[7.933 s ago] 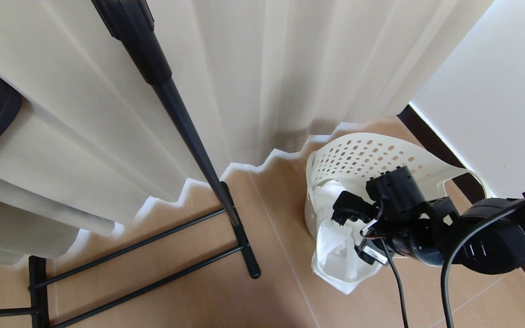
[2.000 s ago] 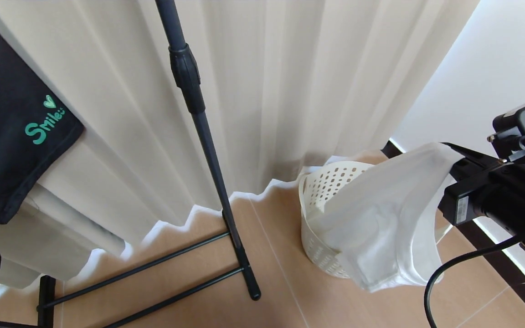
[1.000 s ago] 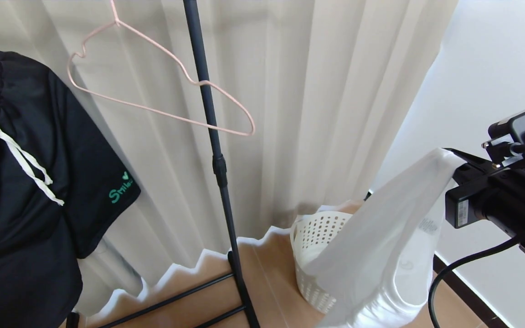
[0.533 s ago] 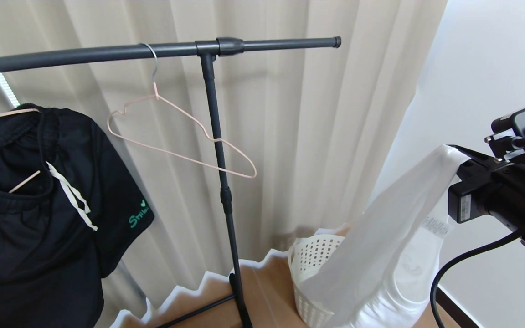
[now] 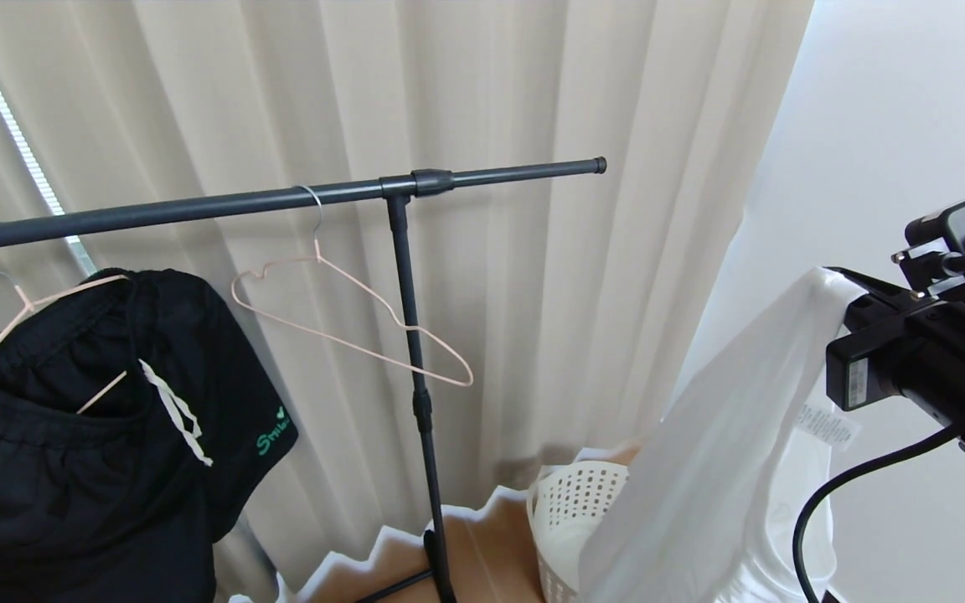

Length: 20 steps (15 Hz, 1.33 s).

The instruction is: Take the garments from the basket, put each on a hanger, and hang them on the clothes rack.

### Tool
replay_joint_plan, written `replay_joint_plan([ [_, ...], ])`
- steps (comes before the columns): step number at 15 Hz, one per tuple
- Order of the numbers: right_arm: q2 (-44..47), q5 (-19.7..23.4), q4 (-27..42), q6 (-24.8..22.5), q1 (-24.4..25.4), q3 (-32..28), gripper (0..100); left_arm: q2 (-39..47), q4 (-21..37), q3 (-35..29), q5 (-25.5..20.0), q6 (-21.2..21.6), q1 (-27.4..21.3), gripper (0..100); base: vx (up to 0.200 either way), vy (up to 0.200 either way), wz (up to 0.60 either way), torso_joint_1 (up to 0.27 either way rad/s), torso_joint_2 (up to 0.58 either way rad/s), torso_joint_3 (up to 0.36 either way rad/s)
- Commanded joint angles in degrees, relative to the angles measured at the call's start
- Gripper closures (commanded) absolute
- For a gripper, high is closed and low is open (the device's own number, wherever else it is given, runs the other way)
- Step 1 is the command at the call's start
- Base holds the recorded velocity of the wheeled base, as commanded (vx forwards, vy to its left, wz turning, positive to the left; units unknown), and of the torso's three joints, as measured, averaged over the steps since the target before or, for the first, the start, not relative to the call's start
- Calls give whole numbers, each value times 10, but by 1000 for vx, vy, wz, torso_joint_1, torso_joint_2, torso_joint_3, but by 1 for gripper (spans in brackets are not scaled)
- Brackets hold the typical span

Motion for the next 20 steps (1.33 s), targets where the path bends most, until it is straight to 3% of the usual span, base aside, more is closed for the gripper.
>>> replay_joint_plan([
  [1, 1, 0, 0, 0, 0, 1, 100, 0, 0, 0, 0, 0, 0, 0, 0, 0, 0, 232, -544, -305],
  [12, 0, 11, 1, -1, 0, 5, 100, 0, 0, 0, 0, 1, 0, 0, 0, 0, 0, 174, -388, -215],
  [17, -3, 39, 0, -1, -1, 13, 100, 0, 0, 0, 0, 1, 0, 0, 0, 0, 0, 19, -37, -19],
  [20, -4, 39, 0, -1, -1, 13, 100, 0, 0, 0, 0, 1, 0, 0, 0, 0, 600, 6, 2, 2],
])
